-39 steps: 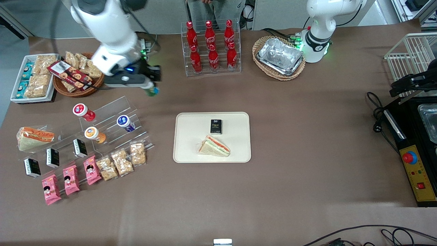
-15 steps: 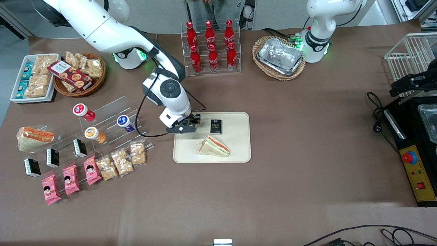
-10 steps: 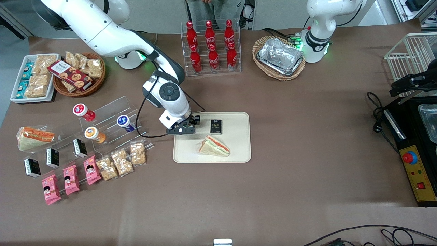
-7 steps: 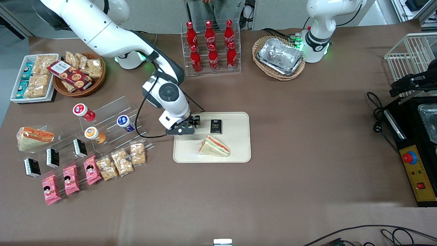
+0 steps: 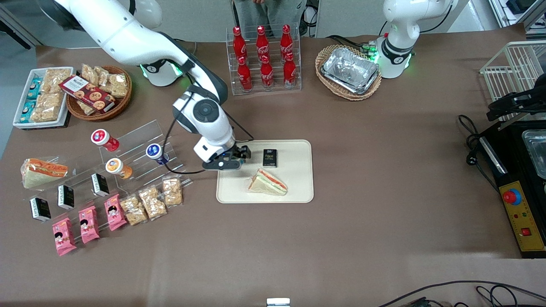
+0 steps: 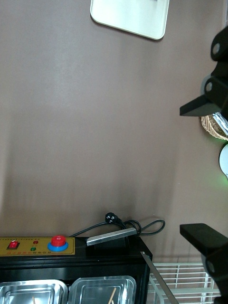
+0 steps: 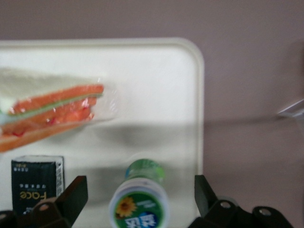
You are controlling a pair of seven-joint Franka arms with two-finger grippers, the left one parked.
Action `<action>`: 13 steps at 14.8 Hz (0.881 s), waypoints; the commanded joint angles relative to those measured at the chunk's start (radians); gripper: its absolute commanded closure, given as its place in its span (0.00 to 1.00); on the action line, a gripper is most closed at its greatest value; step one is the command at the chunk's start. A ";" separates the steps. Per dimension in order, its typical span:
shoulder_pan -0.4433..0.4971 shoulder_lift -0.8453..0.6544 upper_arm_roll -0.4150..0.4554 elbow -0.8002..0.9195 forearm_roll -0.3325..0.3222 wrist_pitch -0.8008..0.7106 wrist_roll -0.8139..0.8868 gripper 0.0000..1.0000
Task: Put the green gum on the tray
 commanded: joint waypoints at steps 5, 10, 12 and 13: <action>-0.029 -0.411 -0.141 0.047 0.407 -0.401 -0.471 0.00; -0.028 -0.479 -0.396 0.237 0.407 -0.692 -0.758 0.00; -0.029 -0.474 -0.496 0.315 0.407 -0.752 -0.855 0.00; -0.031 -0.471 -0.536 0.343 0.407 -0.755 -0.870 0.00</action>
